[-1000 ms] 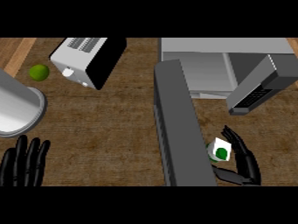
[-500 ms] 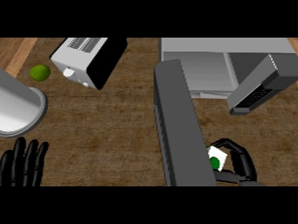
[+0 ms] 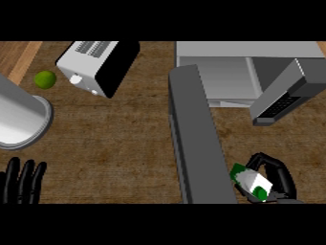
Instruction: Pick up the milk, place it into the microwave and close the microwave
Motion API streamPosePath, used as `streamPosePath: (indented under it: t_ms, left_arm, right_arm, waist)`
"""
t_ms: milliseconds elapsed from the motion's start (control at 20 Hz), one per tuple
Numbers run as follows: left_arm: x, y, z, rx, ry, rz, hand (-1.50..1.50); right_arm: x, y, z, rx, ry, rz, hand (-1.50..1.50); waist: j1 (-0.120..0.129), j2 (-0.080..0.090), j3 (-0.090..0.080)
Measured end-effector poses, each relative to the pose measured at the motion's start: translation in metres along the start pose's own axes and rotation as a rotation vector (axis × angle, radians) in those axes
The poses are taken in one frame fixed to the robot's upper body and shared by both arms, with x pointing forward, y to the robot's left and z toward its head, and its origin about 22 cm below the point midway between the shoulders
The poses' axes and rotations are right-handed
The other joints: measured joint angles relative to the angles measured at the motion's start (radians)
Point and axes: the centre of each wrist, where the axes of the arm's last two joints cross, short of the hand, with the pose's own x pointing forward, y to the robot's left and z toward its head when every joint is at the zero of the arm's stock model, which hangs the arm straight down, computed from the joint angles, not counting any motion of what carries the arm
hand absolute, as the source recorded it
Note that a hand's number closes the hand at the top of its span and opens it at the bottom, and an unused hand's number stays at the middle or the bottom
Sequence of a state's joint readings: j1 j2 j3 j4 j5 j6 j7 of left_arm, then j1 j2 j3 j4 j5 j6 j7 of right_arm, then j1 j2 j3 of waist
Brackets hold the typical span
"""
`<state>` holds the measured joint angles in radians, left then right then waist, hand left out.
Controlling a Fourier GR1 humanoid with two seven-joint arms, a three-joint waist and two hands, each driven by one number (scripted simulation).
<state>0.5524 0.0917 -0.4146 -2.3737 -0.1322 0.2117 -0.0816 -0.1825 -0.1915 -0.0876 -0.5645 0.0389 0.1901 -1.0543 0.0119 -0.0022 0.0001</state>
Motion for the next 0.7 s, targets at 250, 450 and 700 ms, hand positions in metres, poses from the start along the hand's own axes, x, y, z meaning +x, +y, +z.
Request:
streamPosePath:
  t_ms: [250, 450, 700]
  left_arm:
    - [-0.007, 0.004, -0.001, 0.014, 0.011, -0.005, -1.5]
    - [-0.007, 0.01, -0.005, 0.026, 0.02, -0.009, -1.5]
    - [-0.013, 0.017, -0.003, 0.031, 0.027, -0.008, -1.5]
  right_arm:
    - [0.008, 0.015, -0.019, 0.018, -0.054, -0.031, 1.5]
    - [0.024, 0.026, -0.05, 0.018, -0.117, -0.04, 1.5]
    - [0.04, 0.044, -0.077, 0.037, -0.17, -0.018, 1.5]
  waist:
    - [-0.006, 0.0, 0.0]
    - [-0.009, 0.0, 0.0]
    - [-0.007, 0.0, -0.001]
